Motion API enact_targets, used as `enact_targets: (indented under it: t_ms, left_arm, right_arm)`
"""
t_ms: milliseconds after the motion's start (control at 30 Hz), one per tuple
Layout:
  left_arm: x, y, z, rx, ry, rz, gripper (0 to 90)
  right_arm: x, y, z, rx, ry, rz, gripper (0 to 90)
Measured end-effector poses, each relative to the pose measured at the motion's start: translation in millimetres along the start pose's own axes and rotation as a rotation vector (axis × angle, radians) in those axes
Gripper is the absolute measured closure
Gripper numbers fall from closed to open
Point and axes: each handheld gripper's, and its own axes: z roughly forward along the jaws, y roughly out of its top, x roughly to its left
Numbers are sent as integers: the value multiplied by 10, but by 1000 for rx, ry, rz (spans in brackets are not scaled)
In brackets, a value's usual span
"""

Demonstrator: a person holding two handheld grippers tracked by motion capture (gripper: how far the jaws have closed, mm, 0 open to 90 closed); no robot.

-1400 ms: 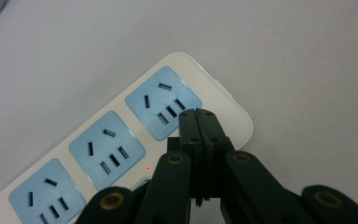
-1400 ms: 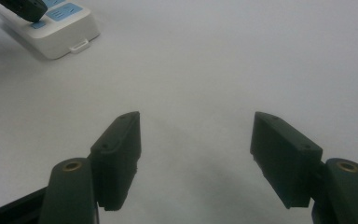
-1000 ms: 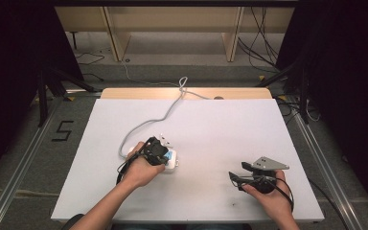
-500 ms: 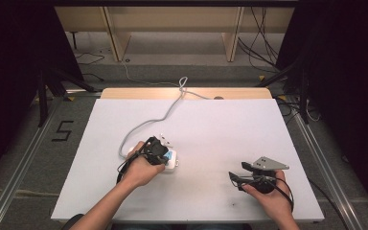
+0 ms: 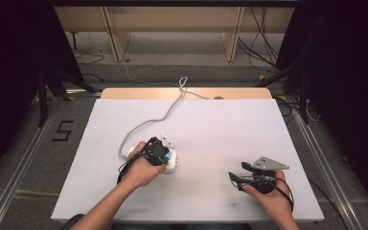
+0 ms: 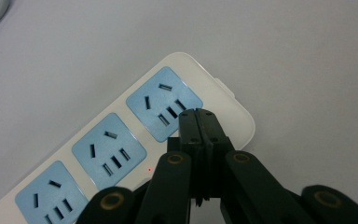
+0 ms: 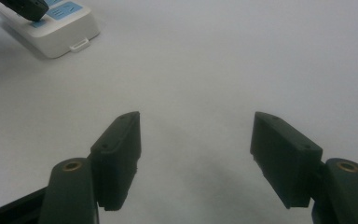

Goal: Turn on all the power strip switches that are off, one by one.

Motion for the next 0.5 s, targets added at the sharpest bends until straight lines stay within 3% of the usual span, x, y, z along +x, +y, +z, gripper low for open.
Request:
enact_targets:
  t_ms: [500]
  left_arm:
    - [19, -5, 0, 1, -12, -4, 898]
  right_arm:
    - [2, 0, -3, -4, 0, 1, 343]
